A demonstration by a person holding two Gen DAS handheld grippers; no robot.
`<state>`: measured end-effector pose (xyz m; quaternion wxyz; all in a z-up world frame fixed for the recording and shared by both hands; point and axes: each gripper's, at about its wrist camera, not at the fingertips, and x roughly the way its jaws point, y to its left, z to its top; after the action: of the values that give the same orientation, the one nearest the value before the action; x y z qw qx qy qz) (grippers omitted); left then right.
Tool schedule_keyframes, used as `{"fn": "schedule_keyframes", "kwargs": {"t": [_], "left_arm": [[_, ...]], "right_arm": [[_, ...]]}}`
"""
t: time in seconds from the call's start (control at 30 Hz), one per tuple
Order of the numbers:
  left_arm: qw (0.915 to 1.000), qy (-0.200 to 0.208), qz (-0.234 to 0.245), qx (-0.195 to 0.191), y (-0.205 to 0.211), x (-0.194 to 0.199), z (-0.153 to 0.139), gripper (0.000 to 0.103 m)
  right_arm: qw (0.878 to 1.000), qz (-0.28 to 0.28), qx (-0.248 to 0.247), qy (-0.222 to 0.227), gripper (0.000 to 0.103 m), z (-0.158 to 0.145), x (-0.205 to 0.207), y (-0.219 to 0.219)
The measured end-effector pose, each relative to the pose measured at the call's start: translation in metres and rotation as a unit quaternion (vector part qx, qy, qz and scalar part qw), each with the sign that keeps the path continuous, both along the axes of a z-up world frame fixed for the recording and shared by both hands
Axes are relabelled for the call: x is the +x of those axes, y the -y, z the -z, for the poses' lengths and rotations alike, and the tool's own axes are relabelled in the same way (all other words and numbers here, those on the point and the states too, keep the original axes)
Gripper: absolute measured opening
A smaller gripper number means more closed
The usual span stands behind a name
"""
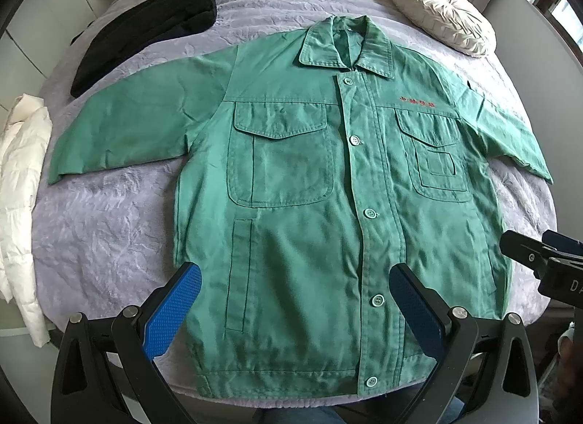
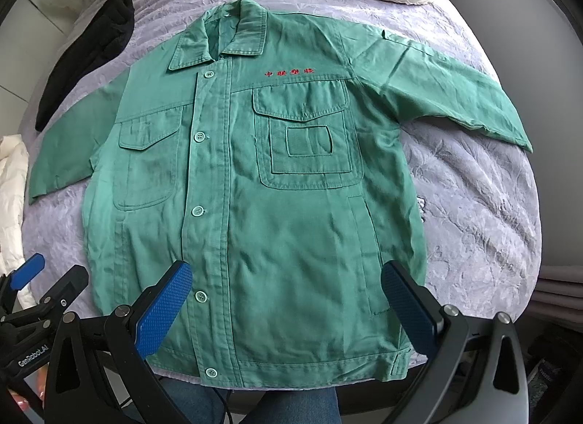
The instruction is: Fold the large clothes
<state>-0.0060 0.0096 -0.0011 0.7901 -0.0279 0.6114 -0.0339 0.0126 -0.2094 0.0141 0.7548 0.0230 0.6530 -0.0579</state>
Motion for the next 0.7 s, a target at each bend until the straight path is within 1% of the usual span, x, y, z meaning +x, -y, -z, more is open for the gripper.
{"fn": "schedule_keyframes", "kwargs": {"t": [0.17,0.2,0.33,0.37,0.47,0.57,0.63,0.67,0.7], "left_arm": [[0.9999,-0.011,-0.006,-0.01,-0.012,0.001,0.008,0.103],[0.9997,-0.015,-0.01,-0.015,-0.018,0.001,0.012,0.103],[0.9981,-0.028,-0.033,-0.044,-0.05,0.005,0.027,0.103],[0.9973,-0.028,-0.045,-0.051,-0.063,0.008,0.032,0.103],[0.9956,-0.017,-0.075,-0.053,-0.102,0.016,0.044,0.103],[0.9925,0.003,-0.114,-0.044,-0.154,0.032,0.057,0.103],[0.9882,0.025,-0.146,-0.04,-0.195,0.046,0.066,0.103],[0.9843,0.035,-0.169,-0.038,-0.222,0.055,0.071,0.103],[0.9813,0.043,-0.184,-0.037,-0.24,0.061,0.075,0.103]], "right_arm": [[1.0,-0.002,0.001,-0.006,0.103,0.002,0.002,-0.004],[1.0,-0.004,0.006,-0.007,0.103,0.003,0.01,-0.006],[0.999,-0.015,0.037,-0.008,0.103,0.006,0.015,-0.024],[0.999,-0.019,0.042,-0.007,0.103,0.007,0.016,-0.031],[0.997,-0.043,0.059,0.004,0.103,0.012,0.017,-0.059],[0.995,-0.057,0.081,0.0,0.103,0.024,0.019,-0.088],[0.994,-0.06,0.094,-0.015,0.103,0.039,0.021,-0.107],[0.993,-0.061,0.096,-0.025,0.103,0.048,0.022,-0.118],[0.993,-0.062,0.096,-0.032,0.103,0.054,0.023,-0.125]]}}
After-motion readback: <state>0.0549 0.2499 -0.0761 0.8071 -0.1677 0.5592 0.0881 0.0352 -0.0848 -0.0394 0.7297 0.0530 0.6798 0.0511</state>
